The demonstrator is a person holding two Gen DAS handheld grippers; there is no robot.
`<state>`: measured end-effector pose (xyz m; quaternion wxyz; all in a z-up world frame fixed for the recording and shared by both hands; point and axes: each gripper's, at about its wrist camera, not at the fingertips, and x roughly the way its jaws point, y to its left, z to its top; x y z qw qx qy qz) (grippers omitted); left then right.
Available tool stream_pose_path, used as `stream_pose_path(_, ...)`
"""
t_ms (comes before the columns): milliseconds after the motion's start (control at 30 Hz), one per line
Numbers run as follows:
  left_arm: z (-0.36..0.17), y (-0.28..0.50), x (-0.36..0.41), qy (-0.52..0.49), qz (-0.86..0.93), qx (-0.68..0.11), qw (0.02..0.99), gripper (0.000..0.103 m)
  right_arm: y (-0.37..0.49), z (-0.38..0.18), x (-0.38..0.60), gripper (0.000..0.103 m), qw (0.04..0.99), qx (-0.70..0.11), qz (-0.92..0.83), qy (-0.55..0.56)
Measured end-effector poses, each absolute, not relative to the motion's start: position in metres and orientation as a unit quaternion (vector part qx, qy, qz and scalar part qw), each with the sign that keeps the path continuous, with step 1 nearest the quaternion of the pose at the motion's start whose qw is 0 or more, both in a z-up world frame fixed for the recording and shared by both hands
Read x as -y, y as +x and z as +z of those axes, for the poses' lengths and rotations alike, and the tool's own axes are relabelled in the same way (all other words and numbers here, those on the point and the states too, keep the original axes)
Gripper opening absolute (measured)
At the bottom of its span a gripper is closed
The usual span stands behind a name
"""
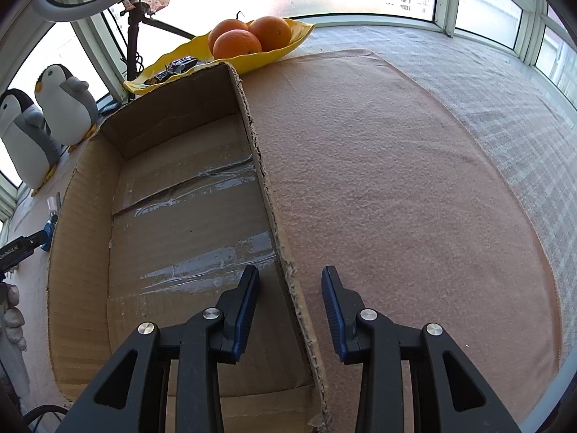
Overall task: Organize rigid objects
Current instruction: 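Move the left tool toward the blue round tape measure, then close the left gripper on the blue tape measure and lift it, then carry the tape measure into the cardboard box and open the left gripper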
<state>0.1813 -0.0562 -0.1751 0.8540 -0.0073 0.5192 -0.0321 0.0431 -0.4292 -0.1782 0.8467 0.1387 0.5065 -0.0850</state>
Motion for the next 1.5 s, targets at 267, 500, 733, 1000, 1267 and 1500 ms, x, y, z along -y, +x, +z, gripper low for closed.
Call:
stream_pose_path(267, -0.183, 0.190, 0.060, 0.000, -0.029, -0.526, 0.850, 0.061, 0.043, -0.179, 0.430, 0.033, 0.847, -0.507, -0.085, 0.138)
stream_pose_path(500, -0.184, 0.193, 0.058, 0.001, -0.031, -0.525, 0.850, 0.049, 0.043, -0.179, 0.430, 0.033, 0.847, -0.506, -0.085, 0.136)
stream_pose_path(733, -0.183, 0.190, 0.050, 0.003, -0.030, -0.518, 0.855, 0.049, 0.045, -0.179, 0.429, 0.033, 0.848, -0.508, -0.085, 0.127)
stream_pose_path(1000, -0.169, 0.171, 0.039, 0.008, -0.036, -0.507, 0.861, 0.049, 0.046, -0.179, 0.427, 0.033, 0.849, -0.507, -0.089, 0.122)
stream_pose_path(1267, -0.127, 0.143, 0.062, 0.023, -0.086, -0.472, 0.877, 0.049, 0.046, -0.178, 0.426, 0.033, 0.850, -0.506, -0.090, 0.116)
stream_pose_path(1500, -0.090, 0.119, 0.119, 0.034, -0.176, -0.444, 0.878, 0.049, 0.045, -0.179, 0.426, 0.033, 0.852, -0.502, -0.090, 0.117)
